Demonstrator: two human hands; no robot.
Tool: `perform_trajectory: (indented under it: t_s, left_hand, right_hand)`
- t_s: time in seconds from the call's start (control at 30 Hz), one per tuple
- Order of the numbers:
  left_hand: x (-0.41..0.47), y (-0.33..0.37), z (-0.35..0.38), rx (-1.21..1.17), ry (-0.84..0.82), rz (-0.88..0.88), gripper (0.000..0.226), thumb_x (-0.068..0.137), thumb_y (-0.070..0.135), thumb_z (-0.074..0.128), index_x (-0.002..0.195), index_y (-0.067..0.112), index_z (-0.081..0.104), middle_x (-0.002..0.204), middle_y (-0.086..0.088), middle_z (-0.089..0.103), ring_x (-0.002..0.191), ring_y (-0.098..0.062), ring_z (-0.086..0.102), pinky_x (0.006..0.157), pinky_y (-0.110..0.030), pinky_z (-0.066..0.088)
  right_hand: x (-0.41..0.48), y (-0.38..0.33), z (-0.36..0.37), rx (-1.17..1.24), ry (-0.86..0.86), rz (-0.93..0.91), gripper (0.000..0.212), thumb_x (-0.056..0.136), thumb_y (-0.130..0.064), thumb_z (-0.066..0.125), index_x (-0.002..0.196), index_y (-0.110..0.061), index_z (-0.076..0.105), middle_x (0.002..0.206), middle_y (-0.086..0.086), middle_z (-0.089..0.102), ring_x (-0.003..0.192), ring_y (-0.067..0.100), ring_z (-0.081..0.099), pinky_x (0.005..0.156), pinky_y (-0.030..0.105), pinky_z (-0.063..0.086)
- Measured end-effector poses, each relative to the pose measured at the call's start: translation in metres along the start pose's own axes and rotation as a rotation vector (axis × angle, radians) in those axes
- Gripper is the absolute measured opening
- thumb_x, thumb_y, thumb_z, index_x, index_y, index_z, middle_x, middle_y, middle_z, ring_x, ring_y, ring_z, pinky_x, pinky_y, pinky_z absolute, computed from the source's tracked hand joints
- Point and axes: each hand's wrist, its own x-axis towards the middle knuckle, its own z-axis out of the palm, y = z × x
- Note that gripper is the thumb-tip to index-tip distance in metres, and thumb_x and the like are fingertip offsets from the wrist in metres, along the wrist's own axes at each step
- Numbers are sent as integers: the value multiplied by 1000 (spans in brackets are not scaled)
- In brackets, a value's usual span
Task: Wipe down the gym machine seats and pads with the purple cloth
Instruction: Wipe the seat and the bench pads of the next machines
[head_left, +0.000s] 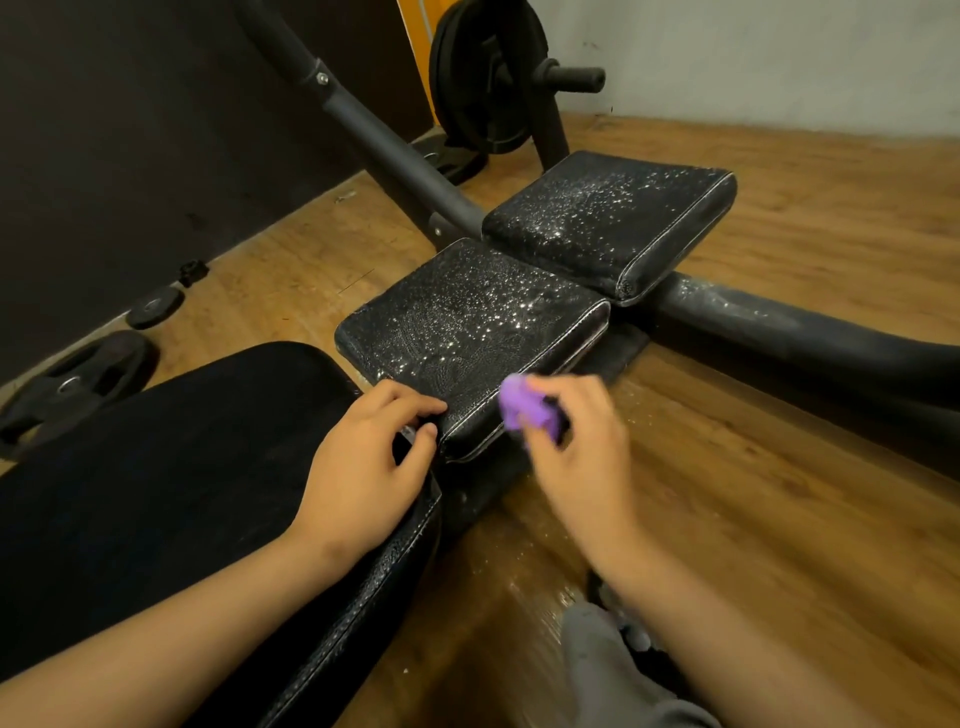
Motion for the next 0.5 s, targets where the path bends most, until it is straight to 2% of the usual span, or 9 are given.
perform_trajectory:
  t_s: [0.07, 0.2, 0.27, 0.37, 0.43, 0.5]
  left_hand:
    - [0, 0, 0, -3, -9, 3, 27, 89, 29, 50, 108, 25, 69, 100, 17, 56, 95, -5, 57, 82, -29, 50]
    - [2, 1, 1, -5, -8, 0, 27, 89, 29, 50, 109, 25, 69, 100, 17, 57, 96, -6, 57, 82, -29, 50]
    - [2, 1, 0, 1, -6, 0, 27, 89, 29, 50, 108, 25, 69, 100, 17, 57, 97, -4, 57, 82, -29, 49]
    - [2, 2, 0, 4, -5, -9, 27, 89, 30, 51, 108, 25, 69, 99, 18, 56, 97, -3, 56, 82, -29, 49]
    - [2, 2, 0, 5, -10, -7, 27, 88, 29, 51, 108, 25, 68, 99, 18, 56, 97, -4, 56, 82, -27, 49]
    - [3, 2, 1, 7, -11, -1, 26, 89, 28, 52, 109, 25, 68, 99, 18, 56, 97, -4, 57, 82, -27, 49]
  right_hand:
    - [-6, 3, 0, 29, -62, -58, 29, 82, -1, 64, 108, -15, 67, 99, 0, 56, 87, 9, 54, 76, 9, 37]
    - [54, 40, -20, 17, 186, 109, 23, 84, -1, 60, 102, -14, 64, 96, 6, 60, 83, 15, 54, 70, 8, 36]
    - [78, 59, -25, 89, 241, 218, 20, 86, -2, 59, 100, -16, 63, 98, 2, 63, 90, 16, 57, 77, 17, 46]
    - [86, 72, -22, 239, 273, 356, 19, 88, -5, 60, 101, -20, 62, 100, -5, 64, 96, 15, 61, 87, 39, 55]
    - [76, 69, -19, 310, 286, 388, 16, 89, -6, 60, 101, -17, 62, 100, -7, 64, 96, 11, 61, 85, 35, 55]
    - [53, 56, -14, 391, 258, 363, 14, 89, 0, 61, 98, -11, 61, 95, -7, 63, 88, 1, 60, 77, 17, 51]
